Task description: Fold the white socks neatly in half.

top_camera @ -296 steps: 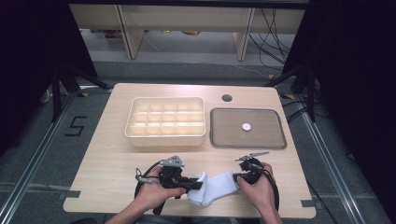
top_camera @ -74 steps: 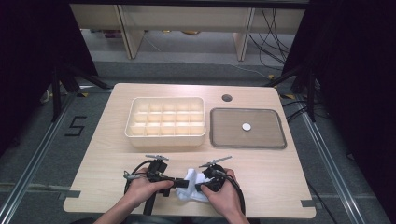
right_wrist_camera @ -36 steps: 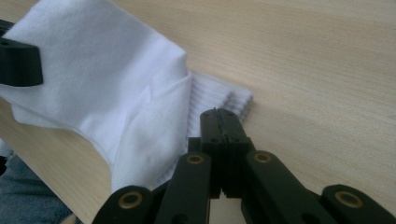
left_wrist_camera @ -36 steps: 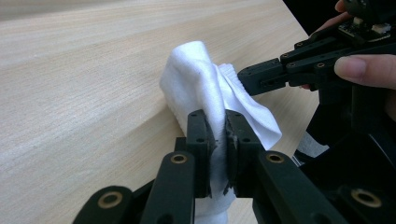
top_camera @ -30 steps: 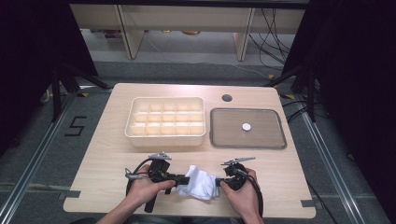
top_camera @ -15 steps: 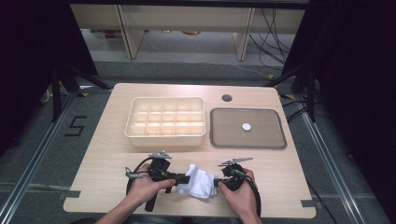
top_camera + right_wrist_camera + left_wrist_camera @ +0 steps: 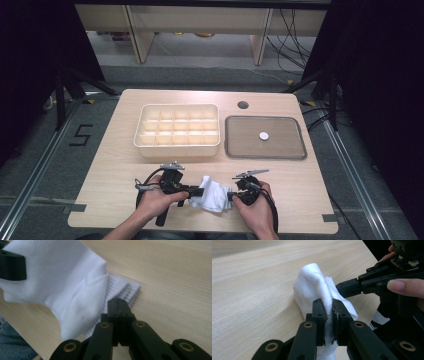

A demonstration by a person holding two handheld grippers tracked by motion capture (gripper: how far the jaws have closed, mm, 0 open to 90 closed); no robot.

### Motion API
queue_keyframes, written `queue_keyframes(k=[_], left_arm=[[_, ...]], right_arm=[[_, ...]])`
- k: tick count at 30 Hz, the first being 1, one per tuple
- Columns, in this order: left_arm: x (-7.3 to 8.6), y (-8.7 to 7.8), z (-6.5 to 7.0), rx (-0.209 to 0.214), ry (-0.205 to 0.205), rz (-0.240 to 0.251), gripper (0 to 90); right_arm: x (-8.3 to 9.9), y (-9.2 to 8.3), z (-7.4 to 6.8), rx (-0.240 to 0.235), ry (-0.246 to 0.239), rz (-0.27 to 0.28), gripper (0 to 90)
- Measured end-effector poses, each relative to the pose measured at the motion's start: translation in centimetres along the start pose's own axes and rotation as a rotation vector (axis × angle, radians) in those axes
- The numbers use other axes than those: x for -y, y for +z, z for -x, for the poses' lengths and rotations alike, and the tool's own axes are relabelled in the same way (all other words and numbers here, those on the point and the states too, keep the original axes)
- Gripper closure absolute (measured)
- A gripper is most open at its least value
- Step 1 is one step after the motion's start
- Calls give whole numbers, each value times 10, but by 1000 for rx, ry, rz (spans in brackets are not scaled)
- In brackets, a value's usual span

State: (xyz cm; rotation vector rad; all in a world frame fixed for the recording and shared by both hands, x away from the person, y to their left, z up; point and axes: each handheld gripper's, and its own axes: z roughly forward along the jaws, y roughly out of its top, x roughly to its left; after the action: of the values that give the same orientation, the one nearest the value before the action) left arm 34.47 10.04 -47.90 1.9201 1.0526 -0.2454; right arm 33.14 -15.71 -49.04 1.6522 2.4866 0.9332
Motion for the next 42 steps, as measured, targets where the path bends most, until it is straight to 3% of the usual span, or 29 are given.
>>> queue_keyframes(k=[2,3,8,9,10,11,15,26,28,33,35,39,42], left_arm=[[0,0,1,-3,-1,2,813],[0,1,1,-3,1,1,813],[-2,2,2,-3,1,-1,814],[-2,2,2,-14,6,2,814],[-2,2,2,-14,6,2,814],[-2,2,2,-24,4,2,814],[-2,1,3,-22,7,2,814],[-3,1,2,-4,11,-2,814],[-3,1,3,-14,12,3,814],[-3,0,2,-7,13,2,815],[-3,0,3,-10,12,5,815],[-3,0,3,-2,14,7,816],[-3,0,4,-4,18,6,817]], right_arm=[[0,0,0,-6,-4,1,900],[1,2,1,14,-23,-2,900],[1,2,0,17,-18,3,900],[1,2,1,3,-39,-13,900],[1,2,1,3,-39,-13,900],[1,2,-1,-7,-3,-11,900],[1,2,-3,5,1,3,900],[1,5,-4,-28,-4,-3,900],[2,5,-4,-5,-24,-9,900],[2,6,-7,-24,-2,-12,900],[2,7,-6,-14,-31,-7,900],[2,7,-9,-25,-17,16,900],[2,7,-9,-30,-18,-5,900]])
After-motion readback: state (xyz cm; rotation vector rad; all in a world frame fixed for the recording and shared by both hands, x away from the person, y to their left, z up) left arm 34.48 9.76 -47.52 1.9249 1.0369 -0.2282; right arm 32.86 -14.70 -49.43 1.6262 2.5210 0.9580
